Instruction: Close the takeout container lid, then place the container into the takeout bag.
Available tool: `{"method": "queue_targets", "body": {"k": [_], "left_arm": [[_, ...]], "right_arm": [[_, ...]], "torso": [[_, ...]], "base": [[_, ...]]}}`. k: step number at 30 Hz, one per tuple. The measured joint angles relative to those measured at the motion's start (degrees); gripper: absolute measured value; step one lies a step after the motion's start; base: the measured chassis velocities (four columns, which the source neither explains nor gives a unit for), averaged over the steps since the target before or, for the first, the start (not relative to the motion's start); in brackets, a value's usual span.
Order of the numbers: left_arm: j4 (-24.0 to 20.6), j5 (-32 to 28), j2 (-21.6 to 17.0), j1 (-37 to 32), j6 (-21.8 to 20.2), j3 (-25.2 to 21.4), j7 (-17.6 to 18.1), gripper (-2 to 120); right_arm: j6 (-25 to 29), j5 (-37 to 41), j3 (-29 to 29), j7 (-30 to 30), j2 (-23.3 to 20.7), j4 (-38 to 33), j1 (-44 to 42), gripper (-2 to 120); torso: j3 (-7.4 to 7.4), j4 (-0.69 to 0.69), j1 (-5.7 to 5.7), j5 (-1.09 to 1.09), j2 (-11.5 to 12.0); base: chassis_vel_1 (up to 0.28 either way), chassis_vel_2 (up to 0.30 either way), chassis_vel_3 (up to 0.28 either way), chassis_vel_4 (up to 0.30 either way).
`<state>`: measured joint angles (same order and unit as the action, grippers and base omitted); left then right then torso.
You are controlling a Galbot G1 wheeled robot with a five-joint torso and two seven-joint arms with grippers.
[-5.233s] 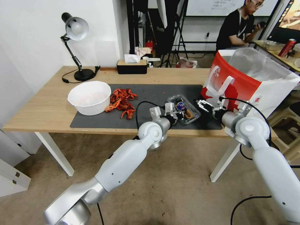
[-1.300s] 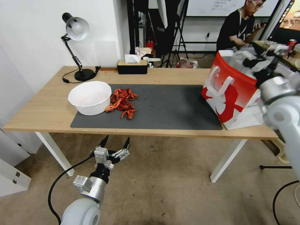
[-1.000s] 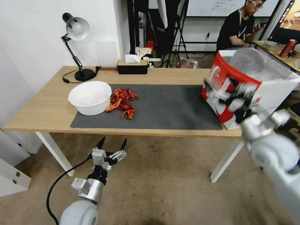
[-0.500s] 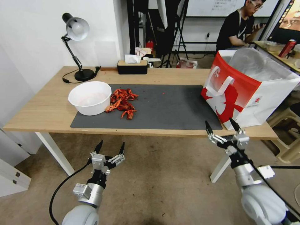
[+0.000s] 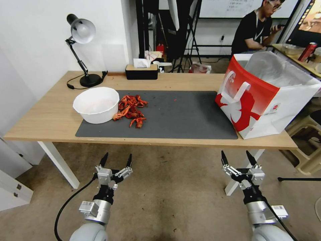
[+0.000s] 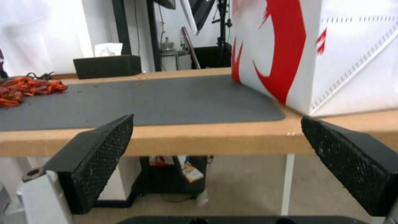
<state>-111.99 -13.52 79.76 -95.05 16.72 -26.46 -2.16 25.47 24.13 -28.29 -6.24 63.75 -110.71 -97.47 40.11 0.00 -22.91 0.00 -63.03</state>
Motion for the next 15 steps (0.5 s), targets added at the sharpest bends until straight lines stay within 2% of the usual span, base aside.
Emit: {"method": "queue_targets", "body": {"k": [15], "left_arm": [[1.12, 0.18, 0.28, 0.06, 1.33, 0.07, -0.01, 100]], "right_arm": [[0.91, 0.36, 0.53, 0.55, 0.79, 0.95, 0.42, 100]], "torso": [[0.0, 0.0, 0.0, 0.0, 0.0]], "base": [[0.0, 0.0, 0.0, 0.0]]}}
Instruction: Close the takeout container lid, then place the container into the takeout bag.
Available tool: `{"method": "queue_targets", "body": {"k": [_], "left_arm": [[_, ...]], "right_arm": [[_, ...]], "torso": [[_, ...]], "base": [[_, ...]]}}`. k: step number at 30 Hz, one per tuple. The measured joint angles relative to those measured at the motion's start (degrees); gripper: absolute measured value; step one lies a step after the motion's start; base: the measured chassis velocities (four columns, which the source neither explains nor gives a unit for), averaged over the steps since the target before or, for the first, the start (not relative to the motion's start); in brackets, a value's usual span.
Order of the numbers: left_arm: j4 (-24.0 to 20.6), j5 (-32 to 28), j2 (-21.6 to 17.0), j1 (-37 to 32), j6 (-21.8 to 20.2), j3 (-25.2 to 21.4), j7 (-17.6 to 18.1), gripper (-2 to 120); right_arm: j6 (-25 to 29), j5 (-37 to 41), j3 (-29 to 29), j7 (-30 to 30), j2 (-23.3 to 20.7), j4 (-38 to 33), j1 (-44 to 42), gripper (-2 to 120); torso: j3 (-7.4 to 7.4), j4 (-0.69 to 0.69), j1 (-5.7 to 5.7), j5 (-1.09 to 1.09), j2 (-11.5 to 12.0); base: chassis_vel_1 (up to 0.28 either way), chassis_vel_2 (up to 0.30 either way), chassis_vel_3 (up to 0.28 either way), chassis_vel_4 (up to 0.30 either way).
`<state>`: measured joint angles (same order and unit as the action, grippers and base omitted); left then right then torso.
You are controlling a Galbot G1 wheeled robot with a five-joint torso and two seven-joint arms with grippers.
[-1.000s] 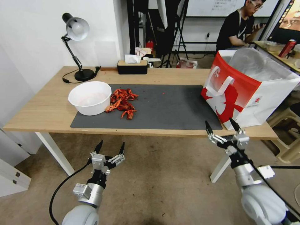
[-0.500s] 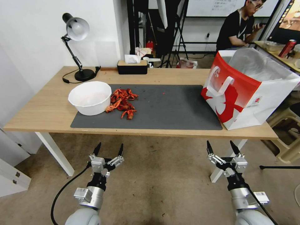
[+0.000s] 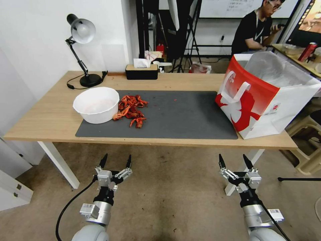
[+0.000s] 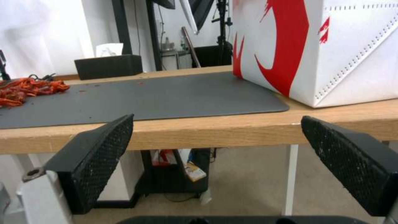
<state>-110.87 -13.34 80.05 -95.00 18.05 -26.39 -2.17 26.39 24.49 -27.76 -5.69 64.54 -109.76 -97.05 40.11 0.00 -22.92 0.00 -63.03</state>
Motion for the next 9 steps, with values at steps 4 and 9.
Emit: {"method": "queue_targets", "body": {"k": [4, 9], "left_arm": [[0.0, 0.0, -0.01, 0.0, 0.0, 0.0, -0.02, 100], [0.0, 0.0, -0.02, 0.0, 0.0, 0.01, -0.03, 100]], "right_arm": [[-0.02, 0.02, 0.0, 0.0, -0.03, 0.0, 0.03, 100], [-0.05, 0.03, 0.0, 0.0, -0.05, -0.02, 0.04, 100]], "torso": [[0.0, 0.0, 0.0, 0.0, 0.0], [0.0, 0.0, 0.0, 0.0, 0.0]], "base": [[0.0, 0.0, 0.0, 0.0], [0.0, 0.0, 0.0, 0.0]]}}
